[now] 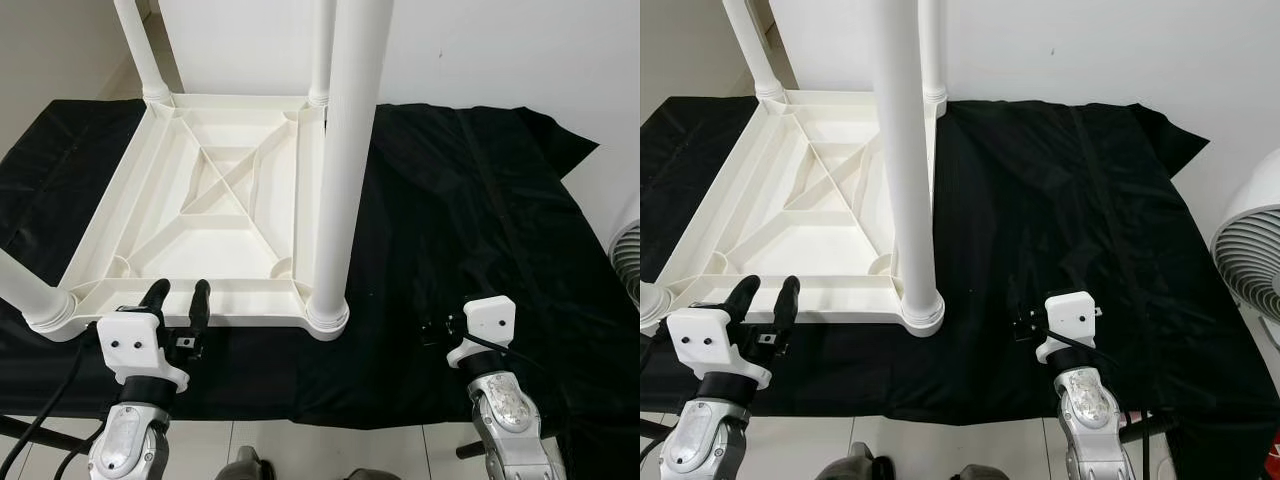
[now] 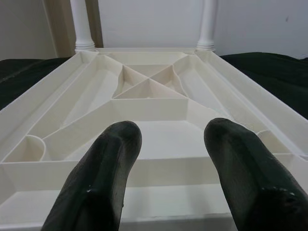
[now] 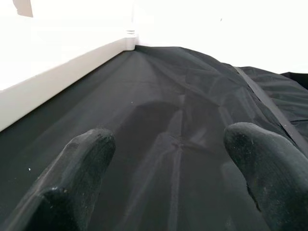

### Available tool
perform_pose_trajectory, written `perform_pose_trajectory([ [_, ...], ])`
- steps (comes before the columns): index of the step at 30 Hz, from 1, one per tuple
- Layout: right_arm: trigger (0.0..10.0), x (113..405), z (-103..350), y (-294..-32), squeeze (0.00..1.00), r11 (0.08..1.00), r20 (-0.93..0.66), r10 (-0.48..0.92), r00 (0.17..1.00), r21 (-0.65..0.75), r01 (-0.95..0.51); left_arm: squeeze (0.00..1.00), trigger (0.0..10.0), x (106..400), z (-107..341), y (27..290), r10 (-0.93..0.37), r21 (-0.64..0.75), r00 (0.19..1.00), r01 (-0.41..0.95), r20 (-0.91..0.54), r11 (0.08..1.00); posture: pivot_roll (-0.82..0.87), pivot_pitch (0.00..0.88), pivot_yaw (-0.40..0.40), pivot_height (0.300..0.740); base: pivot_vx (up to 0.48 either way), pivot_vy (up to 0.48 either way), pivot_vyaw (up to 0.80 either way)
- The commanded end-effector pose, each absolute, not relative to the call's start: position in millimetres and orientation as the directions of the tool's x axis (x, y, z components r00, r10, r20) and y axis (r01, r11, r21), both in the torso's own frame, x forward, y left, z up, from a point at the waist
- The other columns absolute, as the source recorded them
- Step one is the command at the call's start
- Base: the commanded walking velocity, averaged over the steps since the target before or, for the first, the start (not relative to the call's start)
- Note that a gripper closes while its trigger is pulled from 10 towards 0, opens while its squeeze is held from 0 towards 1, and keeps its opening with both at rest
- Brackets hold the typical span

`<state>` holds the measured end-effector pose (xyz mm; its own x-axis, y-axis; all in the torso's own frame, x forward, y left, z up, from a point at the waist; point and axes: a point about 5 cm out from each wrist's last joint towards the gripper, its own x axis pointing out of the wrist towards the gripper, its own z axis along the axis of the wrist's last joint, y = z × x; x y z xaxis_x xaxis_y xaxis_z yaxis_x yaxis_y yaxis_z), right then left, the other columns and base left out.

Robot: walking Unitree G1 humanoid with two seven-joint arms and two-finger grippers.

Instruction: Building children table

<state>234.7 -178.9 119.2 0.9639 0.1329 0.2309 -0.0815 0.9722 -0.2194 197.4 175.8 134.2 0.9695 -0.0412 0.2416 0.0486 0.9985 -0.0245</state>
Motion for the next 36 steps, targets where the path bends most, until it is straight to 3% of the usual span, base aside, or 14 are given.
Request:
perform_pose_trajectory([
  [1, 10.0, 234.7, 117.1, -176.8, 0.0, 0.971, 0.229, 0.145, 0.963, -0.218, -0.094, 0.0, 10.0, 196.0, 129.3, 176.9, -0.028, -0.032, 0.975, 0.036, 0.221, 0.999, -0.02, 0.102, 0.019, 0.74, 0.0, 0.0, 0.0],
  [8, 10.0, 234.1, 116.4, -176.5, 0.0, 0.971, 0.229, 0.145, 0.963, -0.218, -0.095, 0.0, 10.0, 196.3, 128.5, 176.3, -0.027, -0.042, 0.976, 0.037, 0.216, 0.998, -0.02, 0.104, 0.02, 0.74, 0.0, 0.0, 0.0],
  [19, 10.0, 234.2, 114.8, -176.4, 0.0, 0.971, 0.227, 0.145, 0.963, -0.22, -0.094, 0.0, 10.0, 196.2, 128.1, 176.1, -0.028, -0.041, 0.976, 0.038, 0.214, 0.998, -0.02, 0.106, 0.022, 0.74, 0.0, 0.391, 0.0],
  [36, 10.0, 232.7, 112.6, -179.3, 0.0, 0.971, 0.228, 0.121, 0.966, -0.228, -0.068, 0.0, 10.0, 195.8, 129.9, 176.2, -0.069, 0.02, 0.972, 0.066, 0.225, 0.998, -0.02, 0.106, 0.028, 0.74, 0.0, 0.0, 0.0],
])
